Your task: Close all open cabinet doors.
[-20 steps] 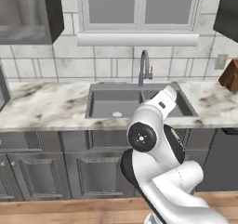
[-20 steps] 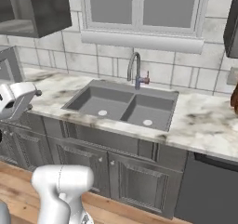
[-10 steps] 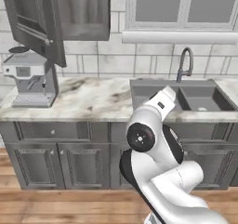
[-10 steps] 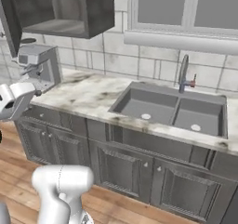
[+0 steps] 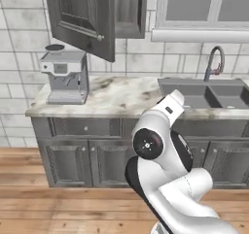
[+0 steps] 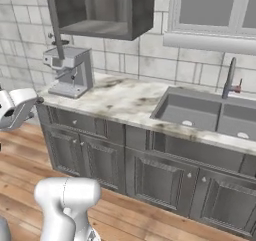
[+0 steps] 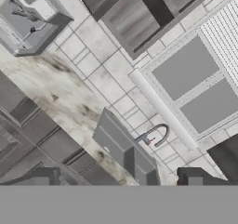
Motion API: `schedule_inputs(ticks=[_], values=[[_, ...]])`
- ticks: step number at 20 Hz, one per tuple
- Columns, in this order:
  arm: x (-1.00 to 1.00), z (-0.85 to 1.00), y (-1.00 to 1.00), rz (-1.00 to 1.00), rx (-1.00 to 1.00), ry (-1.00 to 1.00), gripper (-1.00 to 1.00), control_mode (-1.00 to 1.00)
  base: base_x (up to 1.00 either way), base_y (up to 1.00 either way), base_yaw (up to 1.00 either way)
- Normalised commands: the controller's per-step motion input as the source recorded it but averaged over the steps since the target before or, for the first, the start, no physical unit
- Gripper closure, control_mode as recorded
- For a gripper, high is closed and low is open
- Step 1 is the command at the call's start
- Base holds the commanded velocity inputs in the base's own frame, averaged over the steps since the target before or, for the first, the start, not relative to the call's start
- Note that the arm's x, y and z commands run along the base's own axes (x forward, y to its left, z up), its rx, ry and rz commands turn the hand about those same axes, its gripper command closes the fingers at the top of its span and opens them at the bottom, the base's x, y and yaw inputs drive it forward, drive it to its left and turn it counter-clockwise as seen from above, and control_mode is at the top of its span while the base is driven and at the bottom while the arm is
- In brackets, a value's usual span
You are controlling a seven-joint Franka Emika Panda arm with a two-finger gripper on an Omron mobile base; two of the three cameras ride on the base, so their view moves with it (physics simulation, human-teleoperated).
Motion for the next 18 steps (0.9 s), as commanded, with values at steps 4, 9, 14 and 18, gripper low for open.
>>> schedule_inputs(ticks=[4,9,14,18], values=[[0.0,0.0,0.0,0.0,0.0,0.0,-1.0,1.0,0.06,0.7,0.0],[0.0,0.0,0.0,0.0,0.0,0.0,-1.0,1.0,0.37,0.67,-0.01],[0.0,0.0,0.0,0.0,0.0,0.0,-1.0,1.0,0.38,0.57,-0.05],[0.0,0.0,0.0,0.0,0.0,0.0,-1.0,1.0,0.5,0.35,-0.18]])
